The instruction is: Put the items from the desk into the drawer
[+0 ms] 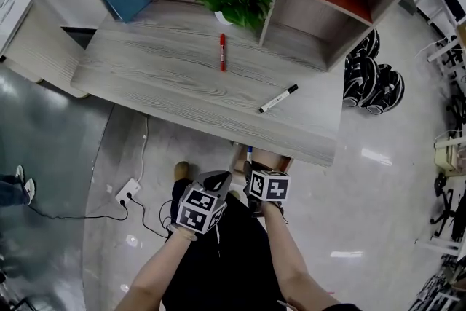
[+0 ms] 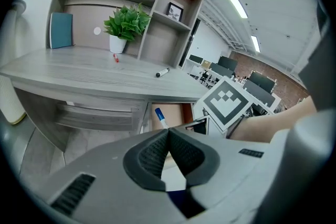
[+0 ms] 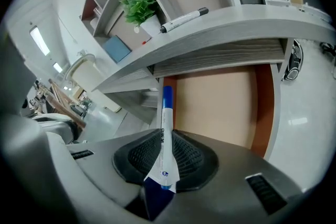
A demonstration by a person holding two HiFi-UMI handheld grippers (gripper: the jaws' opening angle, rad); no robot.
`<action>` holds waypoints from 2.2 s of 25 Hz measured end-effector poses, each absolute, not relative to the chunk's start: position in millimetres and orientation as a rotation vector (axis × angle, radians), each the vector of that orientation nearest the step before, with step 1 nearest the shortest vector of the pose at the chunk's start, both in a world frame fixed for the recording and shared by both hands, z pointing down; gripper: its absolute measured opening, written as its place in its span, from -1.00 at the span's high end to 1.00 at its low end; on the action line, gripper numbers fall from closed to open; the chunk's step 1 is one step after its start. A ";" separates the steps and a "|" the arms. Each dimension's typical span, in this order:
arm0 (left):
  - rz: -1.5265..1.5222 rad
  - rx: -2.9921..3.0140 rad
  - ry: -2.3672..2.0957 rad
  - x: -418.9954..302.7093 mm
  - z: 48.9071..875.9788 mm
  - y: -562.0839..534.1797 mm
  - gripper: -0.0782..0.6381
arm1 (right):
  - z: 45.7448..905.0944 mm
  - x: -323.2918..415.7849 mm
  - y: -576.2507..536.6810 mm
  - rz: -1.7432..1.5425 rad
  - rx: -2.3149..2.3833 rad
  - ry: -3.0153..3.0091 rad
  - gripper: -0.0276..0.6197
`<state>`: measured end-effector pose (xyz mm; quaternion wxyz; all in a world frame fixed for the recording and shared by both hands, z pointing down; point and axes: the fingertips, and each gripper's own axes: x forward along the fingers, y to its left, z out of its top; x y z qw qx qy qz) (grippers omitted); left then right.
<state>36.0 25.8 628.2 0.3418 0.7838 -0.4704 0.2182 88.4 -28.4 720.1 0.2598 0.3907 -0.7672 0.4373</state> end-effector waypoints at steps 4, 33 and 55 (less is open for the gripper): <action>0.551 2.034 -1.225 31.6 624.0 24.5 0.71 | 717.6 81.7 -40.1 1.126 1.089 -2.090 0.63; 0.369 2.066 -1.214 32.7 575.5 27.9 0.72 | 607.0 62.8 -23.7 1.174 1.121 -2.332 0.88; 0.359 2.145 -1.335 40.9 530.6 16.0 0.72 | 540.1 89.4 -37.7 0.949 1.160 -2.491 0.88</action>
